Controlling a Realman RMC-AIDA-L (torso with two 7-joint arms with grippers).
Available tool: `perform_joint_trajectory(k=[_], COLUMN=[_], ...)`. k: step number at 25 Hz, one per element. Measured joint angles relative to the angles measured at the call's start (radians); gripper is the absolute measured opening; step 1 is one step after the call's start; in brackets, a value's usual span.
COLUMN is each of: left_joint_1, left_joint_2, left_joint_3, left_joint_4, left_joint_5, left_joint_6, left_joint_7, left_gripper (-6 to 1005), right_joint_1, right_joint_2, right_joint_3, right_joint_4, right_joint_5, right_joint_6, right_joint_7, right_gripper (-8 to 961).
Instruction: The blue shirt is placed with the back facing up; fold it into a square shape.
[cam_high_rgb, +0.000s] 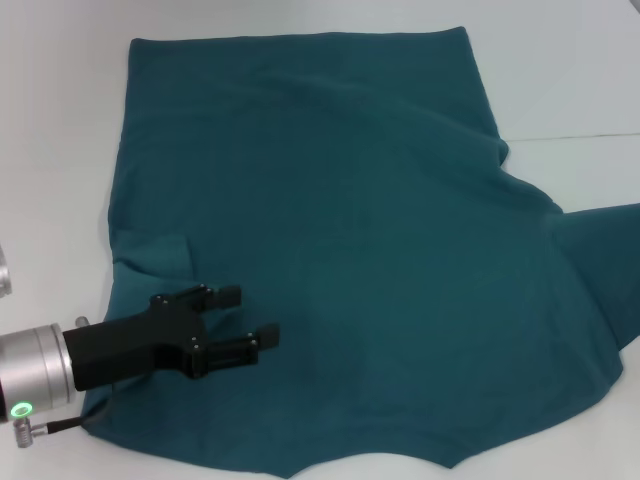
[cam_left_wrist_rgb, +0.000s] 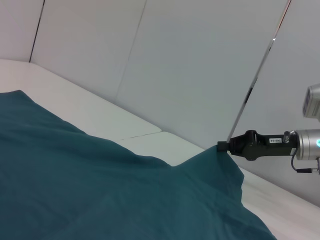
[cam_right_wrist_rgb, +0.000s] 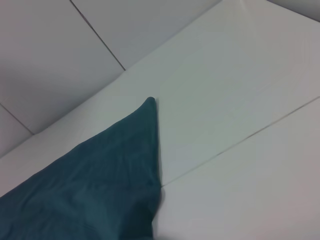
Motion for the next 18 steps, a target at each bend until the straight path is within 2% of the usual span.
perform_joint_trajectory(k=[5,13,18], left_joint_1=[0.0,0.0,0.0], left_joint_2=[0.0,0.0,0.0], left_joint_3=[0.0,0.0,0.0], left_joint_4=[0.0,0.0,0.0], left_joint_5=[-0.002,-0.002,-0.002], left_joint_6=[0.0,-0.002,-0.002], left_joint_7=[0.0,0.0,0.0], left_gripper=[886,886,885], right_joint_1=[0.005,0.032,0.065], right_joint_2=[-0.004,0.002,0.011], right_joint_3=[-0.002,-0.004,-0.029], right_joint_4=[0.005,0.001,0.01], right_joint_5=[0.0,0.0,-0.005], right_joint_6=[-0.022,-0.14,-0.163], right_joint_7=[-0.001,-0.006,-0.003], right_gripper=[1,1,2])
